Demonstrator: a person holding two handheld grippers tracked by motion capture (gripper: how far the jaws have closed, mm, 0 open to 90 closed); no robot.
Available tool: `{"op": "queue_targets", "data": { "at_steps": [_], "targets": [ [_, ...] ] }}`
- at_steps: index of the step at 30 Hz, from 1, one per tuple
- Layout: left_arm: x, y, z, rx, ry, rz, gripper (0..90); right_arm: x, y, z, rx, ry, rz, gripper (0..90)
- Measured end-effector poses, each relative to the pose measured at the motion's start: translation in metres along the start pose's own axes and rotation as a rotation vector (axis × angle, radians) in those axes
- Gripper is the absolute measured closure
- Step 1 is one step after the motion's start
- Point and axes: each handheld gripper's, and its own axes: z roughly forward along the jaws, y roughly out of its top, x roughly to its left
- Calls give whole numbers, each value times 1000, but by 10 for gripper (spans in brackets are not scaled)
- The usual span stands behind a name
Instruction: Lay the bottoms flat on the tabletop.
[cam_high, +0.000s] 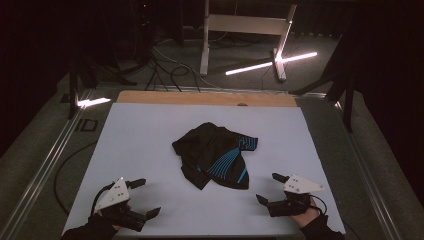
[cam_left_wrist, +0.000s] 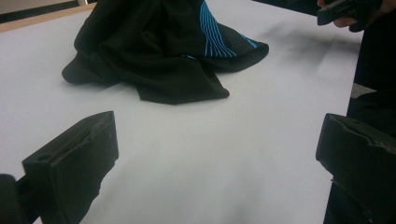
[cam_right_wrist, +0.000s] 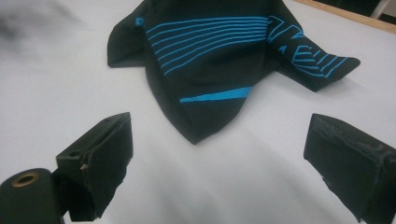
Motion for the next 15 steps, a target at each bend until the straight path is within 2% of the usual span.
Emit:
{"op": "queue_targets", "data": {
  "at_steps": [2, 11, 15],
  "targets": [
    [-1, 0, 0, 2, -3, 1, 0, 1, 0, 0, 6, 8, -14, 81],
    [-1, 2, 4, 3, -15, 2, 0, 3, 2, 0, 12, 20, -17, 80],
    [-3, 3, 7, 9, -28, 16, 0, 5, 3, 1, 20, 20, -27, 81]
  ]
}}
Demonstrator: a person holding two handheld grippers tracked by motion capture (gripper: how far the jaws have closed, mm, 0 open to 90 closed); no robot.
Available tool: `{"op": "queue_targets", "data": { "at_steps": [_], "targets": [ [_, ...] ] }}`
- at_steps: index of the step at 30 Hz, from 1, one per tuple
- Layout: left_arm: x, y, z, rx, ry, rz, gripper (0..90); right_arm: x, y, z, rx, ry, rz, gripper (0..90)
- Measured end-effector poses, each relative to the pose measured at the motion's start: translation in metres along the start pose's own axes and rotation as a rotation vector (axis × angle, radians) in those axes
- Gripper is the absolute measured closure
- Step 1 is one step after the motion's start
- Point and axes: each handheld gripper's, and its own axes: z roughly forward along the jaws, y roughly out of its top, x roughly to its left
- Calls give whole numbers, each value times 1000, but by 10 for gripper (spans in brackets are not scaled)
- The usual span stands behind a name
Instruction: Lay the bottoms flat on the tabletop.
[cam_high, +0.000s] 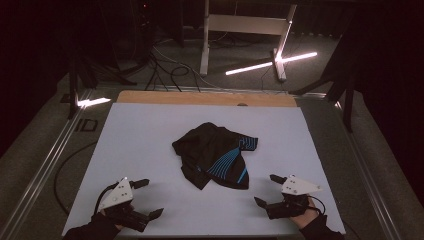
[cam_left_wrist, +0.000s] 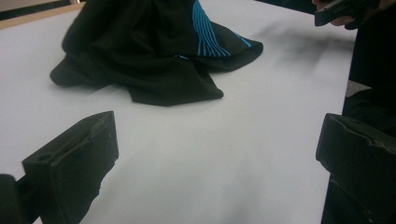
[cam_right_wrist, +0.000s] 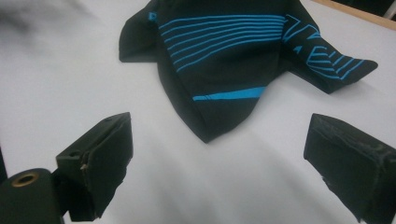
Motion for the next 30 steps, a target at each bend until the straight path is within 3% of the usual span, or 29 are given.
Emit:
{"op": "queue_targets", "data": {
  "at_steps": [4, 8, 16, 30],
  "targets": [
    [-7, 4, 0, 2, -19, 15, 0, 3, 4, -2, -14, 8, -2, 81],
    [-14, 13, 0, -27, -51, 22, 0, 6, 7, -4, -15, 5, 1, 81],
    [-17, 21, -1, -28, -54, 31, 0, 9, 20, -13, -24, -8, 9, 81],
    [-10, 46, -9, -50, -44, 40, 0, 6, 62, -34, -85, -46, -14, 81]
  ]
}}
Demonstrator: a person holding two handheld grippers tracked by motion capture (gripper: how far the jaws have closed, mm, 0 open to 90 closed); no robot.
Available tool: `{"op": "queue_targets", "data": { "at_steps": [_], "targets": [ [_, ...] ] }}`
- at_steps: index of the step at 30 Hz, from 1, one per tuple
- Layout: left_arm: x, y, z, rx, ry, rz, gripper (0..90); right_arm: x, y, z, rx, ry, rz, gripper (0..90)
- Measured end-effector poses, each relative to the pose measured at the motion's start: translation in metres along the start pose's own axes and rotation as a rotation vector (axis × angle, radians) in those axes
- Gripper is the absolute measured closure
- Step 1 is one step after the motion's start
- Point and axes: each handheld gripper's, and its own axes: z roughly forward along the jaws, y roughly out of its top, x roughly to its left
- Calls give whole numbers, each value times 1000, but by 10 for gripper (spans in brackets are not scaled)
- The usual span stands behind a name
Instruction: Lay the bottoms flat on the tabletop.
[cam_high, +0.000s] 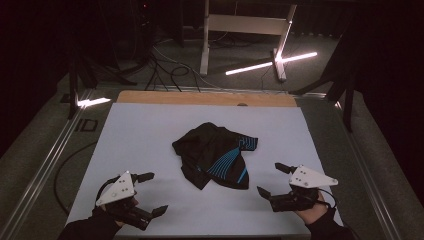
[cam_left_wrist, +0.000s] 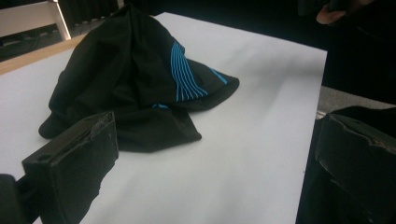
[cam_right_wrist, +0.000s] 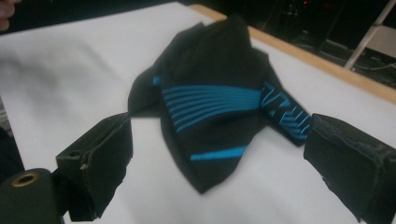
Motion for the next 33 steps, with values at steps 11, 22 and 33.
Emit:
{"op": "queue_targets", "data": {
  "at_steps": [11, 22, 33],
  "targets": [
    [2, 16, 2, 2, 5, 2, 0, -7, 25, 6, -13, -8, -40, 81],
    [8, 33, 17, 18, 25, 22, 0, -5, 49, 37, -31, 26, -48, 81],
    [13, 41, 31, 31, 63, 34, 0, -3, 60, 69, -28, 34, -28, 80]
  ]
}}
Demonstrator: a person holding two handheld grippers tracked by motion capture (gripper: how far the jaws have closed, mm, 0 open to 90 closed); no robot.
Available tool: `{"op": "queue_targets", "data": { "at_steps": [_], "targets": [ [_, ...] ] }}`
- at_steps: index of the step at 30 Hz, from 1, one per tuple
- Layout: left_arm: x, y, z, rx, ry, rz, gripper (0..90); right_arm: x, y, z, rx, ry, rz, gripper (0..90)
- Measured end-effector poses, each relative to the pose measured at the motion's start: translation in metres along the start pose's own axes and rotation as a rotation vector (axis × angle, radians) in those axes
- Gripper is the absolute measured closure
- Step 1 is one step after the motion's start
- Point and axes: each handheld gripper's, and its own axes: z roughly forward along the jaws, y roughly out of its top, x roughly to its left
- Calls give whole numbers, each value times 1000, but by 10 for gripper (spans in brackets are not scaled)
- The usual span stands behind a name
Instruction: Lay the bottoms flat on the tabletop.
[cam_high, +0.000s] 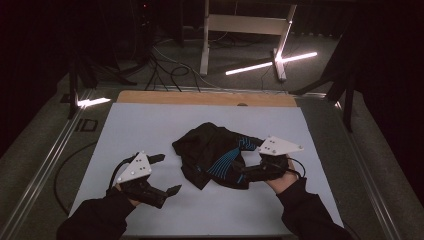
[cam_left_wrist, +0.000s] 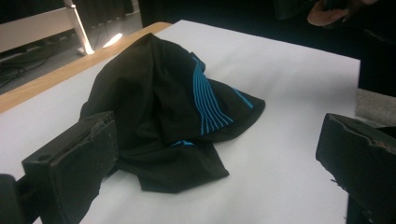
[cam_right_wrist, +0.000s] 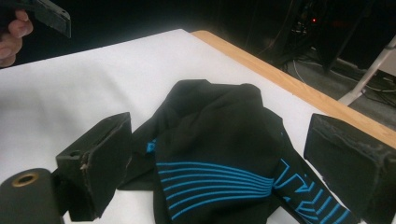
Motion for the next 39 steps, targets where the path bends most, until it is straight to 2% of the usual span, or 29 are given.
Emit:
{"op": "queue_targets", "data": {
  "at_steps": [7, 13, 14, 17, 18, 19, 22, 26, 29, 30, 32, 35, 39],
  "targets": [
    [2, 1, 10, 3, 23, -7, 0, 0, 0, 15, 11, 3, 2, 81],
    [1, 0, 23, 3, 12, -9, 0, 4, -5, 31, 38, 27, 23, 80],
    [1, -1, 26, 10, 7, -6, 0, 6, -9, 37, 47, 51, 27, 80],
    [-1, -5, 35, 23, 1, -5, 0, 10, -13, 42, 61, 66, 35, 80],
    [-2, -7, 39, 31, -1, -8, 0, 11, -15, 44, 68, 71, 40, 80],
    [-2, -9, 42, 41, 2, -2, 0, 13, -21, 49, 72, 109, 56, 80],
    [-1, -15, 52, 67, 4, -11, 0, 16, -28, 54, 94, 118, 58, 80],
    [0, -21, 65, 113, -9, -68, 0, 20, -41, 62, 125, 136, 55, 85],
    [2, -26, 73, 146, -8, -77, 0, 23, -51, 68, 155, 136, 59, 98],
    [3, -28, 76, 159, -3, -74, 0, 24, -54, 71, 165, 130, 53, 129],
    [4, -32, 81, 174, 9, -73, 0, 26, -63, 78, 197, 122, 39, 134],
    [5, -36, 90, 192, 14, -70, 0, 27, -69, 82, 224, 126, 40, 147],
    [6, -40, 101, 229, 19, -57, 0, 29, -76, 89, 267, 108, 29, 169]
  ]
}}
